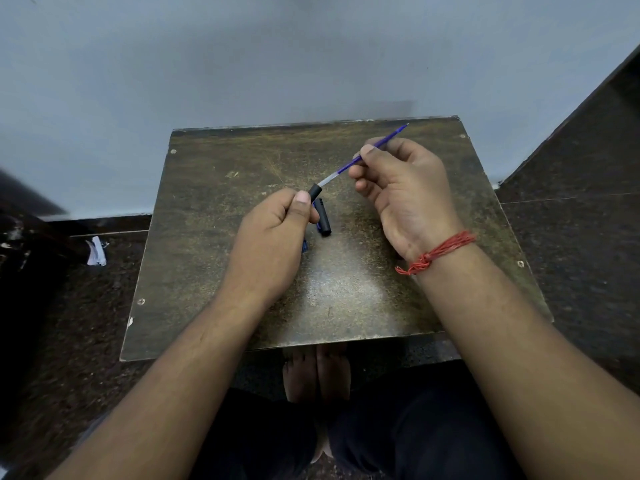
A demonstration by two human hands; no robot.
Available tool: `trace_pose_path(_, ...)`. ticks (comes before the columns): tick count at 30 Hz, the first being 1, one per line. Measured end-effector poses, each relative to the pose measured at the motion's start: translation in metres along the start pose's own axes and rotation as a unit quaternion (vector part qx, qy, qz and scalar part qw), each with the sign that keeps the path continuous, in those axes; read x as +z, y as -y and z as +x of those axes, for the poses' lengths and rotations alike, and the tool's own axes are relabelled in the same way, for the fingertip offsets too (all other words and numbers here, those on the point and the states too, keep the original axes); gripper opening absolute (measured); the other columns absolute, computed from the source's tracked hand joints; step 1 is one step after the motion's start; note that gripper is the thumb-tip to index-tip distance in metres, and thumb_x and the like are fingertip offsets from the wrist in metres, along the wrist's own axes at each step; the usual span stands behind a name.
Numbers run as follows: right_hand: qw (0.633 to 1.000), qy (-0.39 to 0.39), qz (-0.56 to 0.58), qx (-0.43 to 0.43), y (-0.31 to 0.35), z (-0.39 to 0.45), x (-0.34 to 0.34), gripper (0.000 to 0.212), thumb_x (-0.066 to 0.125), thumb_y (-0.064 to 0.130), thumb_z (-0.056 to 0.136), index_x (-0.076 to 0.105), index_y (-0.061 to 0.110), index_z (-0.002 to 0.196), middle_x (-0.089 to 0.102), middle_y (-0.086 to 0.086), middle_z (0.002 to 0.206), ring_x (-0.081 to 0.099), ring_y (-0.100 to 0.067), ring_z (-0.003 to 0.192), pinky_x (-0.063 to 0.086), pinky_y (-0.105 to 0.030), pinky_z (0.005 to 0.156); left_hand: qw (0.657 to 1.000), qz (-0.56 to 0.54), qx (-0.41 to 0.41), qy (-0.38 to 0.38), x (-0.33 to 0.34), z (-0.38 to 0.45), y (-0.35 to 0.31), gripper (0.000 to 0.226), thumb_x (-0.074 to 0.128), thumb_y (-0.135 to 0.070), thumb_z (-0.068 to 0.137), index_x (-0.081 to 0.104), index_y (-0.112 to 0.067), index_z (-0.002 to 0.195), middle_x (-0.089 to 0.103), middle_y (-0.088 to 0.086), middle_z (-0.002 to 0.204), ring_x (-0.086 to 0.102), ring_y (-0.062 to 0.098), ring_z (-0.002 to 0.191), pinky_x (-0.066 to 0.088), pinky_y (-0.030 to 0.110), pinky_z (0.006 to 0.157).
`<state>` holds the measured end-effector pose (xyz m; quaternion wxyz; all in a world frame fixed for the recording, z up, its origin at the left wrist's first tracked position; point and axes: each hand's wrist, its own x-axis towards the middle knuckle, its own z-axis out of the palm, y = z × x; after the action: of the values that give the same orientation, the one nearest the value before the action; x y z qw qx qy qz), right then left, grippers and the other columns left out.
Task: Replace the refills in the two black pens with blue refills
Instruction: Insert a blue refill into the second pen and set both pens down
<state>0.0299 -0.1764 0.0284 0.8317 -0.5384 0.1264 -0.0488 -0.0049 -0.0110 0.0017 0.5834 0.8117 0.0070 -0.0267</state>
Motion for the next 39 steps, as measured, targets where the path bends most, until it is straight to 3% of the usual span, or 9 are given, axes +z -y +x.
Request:
trace_pose_path(6, 0.992, 0.078, -0.098, -0.017, -0.005, -0.001, 0.001, 0.01, 0.068, 0.001, 0.088, 0.066, 0.011, 0.09, 0.068, -0.004, 0.074, 0.063, -0.014, 0.066, 0.046, -0.024, 0.055, 1.0, 0.011, 0.009, 0.004, -0.001, -0.002, -0.002, 0.038, 0.042, -0.049, 0.098, 0.065, -0.025, 0.08, 0.044, -0.017, 0.049, 0.038, 0.002, 0.047, 0.031, 0.032, 0.058)
trace_pose_path(10, 0.974, 0.142, -0.174, -0.01, -0.011, -0.002, 0.001, 0.005, 0.072, 0.013, 0.086, 0.071, 0.016, 0.09, 0.071, -0.001, 0.08, 0.062, -0.013, 0.076, 0.045, -0.027, 0.061, 1.0, -0.023, 0.007, 0.008, 0.0, -0.001, -0.003, 0.037, 0.043, -0.047, 0.098, 0.063, -0.024, 0.076, 0.045, -0.017, 0.047, 0.039, 0.001, 0.043, 0.028, 0.031, 0.053)
trace_pose_path(16, 0.99, 0.059, -0.124, -0.039, -0.006, 0.003, -0.005, 0.007, 0.072, 0.023, 0.088, 0.068, 0.017, 0.086, 0.071, 0.0, 0.075, 0.06, -0.01, 0.07, 0.044, -0.024, 0.059, 1.0, -0.006, 0.009, 0.009, 0.0, -0.003, -0.003, 0.038, 0.042, -0.048, 0.098, 0.064, -0.025, 0.077, 0.044, -0.017, 0.048, 0.038, 0.002, 0.044, 0.03, 0.031, 0.055)
trace_pose_path(22, 0.985, 0.099, -0.139, -0.035, -0.012, 0.0, 0.002, 0.008, 0.071, 0.013, 0.087, 0.068, 0.016, 0.081, 0.07, -0.002, 0.07, 0.056, -0.011, 0.065, 0.042, -0.023, 0.055, 1.0, -0.001, 0.01, 0.007, 0.0, -0.004, -0.007, 0.039, 0.042, -0.046, 0.098, 0.064, -0.019, 0.08, 0.045, -0.017, 0.048, 0.038, 0.001, 0.044, 0.029, 0.032, 0.054)
trace_pose_path(27, 0.977, 0.141, -0.163, -0.012, -0.016, -0.003, 0.003, 0.004, 0.072, 0.02, 0.082, 0.07, 0.019, 0.079, 0.067, 0.003, 0.07, 0.056, -0.009, 0.068, 0.041, -0.026, 0.058, 1.0, 0.002, 0.014, -0.001, -0.001, -0.004, -0.007, 0.036, 0.043, -0.039, 0.104, 0.064, -0.023, 0.08, 0.046, -0.018, 0.048, 0.04, 0.0, 0.045, 0.03, 0.031, 0.054)
trace_pose_path(31, 0.973, 0.1, -0.206, -0.029, -0.012, -0.002, -0.002, 0.013, 0.071, 0.032, 0.087, 0.07, 0.02, 0.082, 0.068, 0.004, 0.073, 0.058, -0.007, 0.07, 0.044, -0.025, 0.061, 1.0, -0.013, 0.02, -0.015, -0.002, -0.002, -0.007, 0.036, 0.043, -0.043, 0.102, 0.064, -0.023, 0.08, 0.046, -0.018, 0.049, 0.04, 0.001, 0.046, 0.031, 0.028, 0.052)
trace_pose_path(34, 0.895, 0.069, -0.426, -0.114, -0.014, -0.003, -0.003, 0.015, 0.066, 0.037, 0.091, 0.069, 0.023, 0.084, 0.068, 0.008, 0.076, 0.061, -0.004, 0.071, 0.047, -0.024, 0.064, 0.998, -0.043, 0.021, -0.052, -0.008, 0.002, -0.006, 0.036, 0.042, -0.048, 0.099, 0.064, -0.026, 0.08, 0.041, -0.015, 0.052, 0.036, 0.009, 0.051, 0.028, 0.033, 0.056)
trace_pose_path(37, 0.789, 0.111, -0.58, -0.171, -0.016, -0.01, 0.009, 0.013, 0.066, 0.036, 0.09, 0.063, 0.026, 0.082, 0.057, 0.012, 0.079, 0.055, -0.007, 0.076, 0.041, -0.023, 0.067, 0.991, -0.083, 0.027, -0.097, -0.011, 0.004, -0.006, 0.035, 0.042, -0.049, 0.098, 0.063, -0.03, 0.077, 0.039, -0.013, 0.055, 0.032, 0.013, 0.053, 0.028, 0.036, 0.058)
trace_pose_path(39, 0.717, 0.148, -0.652, -0.196, -0.02, -0.015, 0.018, 0.016, 0.064, 0.04, 0.09, 0.061, 0.026, 0.083, 0.053, 0.01, 0.084, 0.051, -0.014, 0.088, 0.04, -0.028, 0.077, 0.989, -0.086, 0.033, -0.112, -0.01, 0.004, -0.006, 0.035, 0.041, -0.049, 0.099, 0.062, -0.031, 0.077, 0.039, -0.012, 0.056, 0.033, 0.014, 0.055, 0.03, 0.041, 0.063)
